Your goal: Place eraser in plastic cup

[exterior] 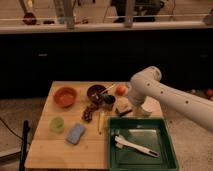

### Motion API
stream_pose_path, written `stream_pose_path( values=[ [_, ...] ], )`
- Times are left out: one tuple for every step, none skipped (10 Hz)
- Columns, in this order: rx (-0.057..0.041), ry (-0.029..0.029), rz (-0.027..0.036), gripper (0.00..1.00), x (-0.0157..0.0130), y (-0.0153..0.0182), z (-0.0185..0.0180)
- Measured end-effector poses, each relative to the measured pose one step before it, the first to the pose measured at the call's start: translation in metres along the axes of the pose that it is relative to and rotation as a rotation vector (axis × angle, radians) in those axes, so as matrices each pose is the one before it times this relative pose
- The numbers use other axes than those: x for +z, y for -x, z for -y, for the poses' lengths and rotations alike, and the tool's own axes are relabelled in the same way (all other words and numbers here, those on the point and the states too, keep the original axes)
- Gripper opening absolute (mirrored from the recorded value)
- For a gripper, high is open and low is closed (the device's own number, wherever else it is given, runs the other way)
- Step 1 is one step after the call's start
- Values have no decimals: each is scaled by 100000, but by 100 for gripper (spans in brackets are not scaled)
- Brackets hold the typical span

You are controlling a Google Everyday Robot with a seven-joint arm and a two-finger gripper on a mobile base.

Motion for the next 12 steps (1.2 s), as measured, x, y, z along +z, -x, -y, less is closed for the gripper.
stream_pose_path(
  values=[
    [-853,-183,-16,80,243,-215,522],
    [-768,-132,-91,80,180,-106,424],
    [-1372,149,606,80,709,-44,832],
    [-375,171,340,80,377,-131,339],
    [-322,529,362,80,690,-242,354],
    [-128,456,415,80,794,-254,452],
    [-129,627,620,80,851,54,397],
    [443,503,522,80,844,-81,394],
    [577,500,238,80,553,-158,154],
    [1377,1097,416,80,1186,-345,193],
    [1077,652,153,80,780,-230,74],
    [512,372,163,80,436,-18,123]
  ],
)
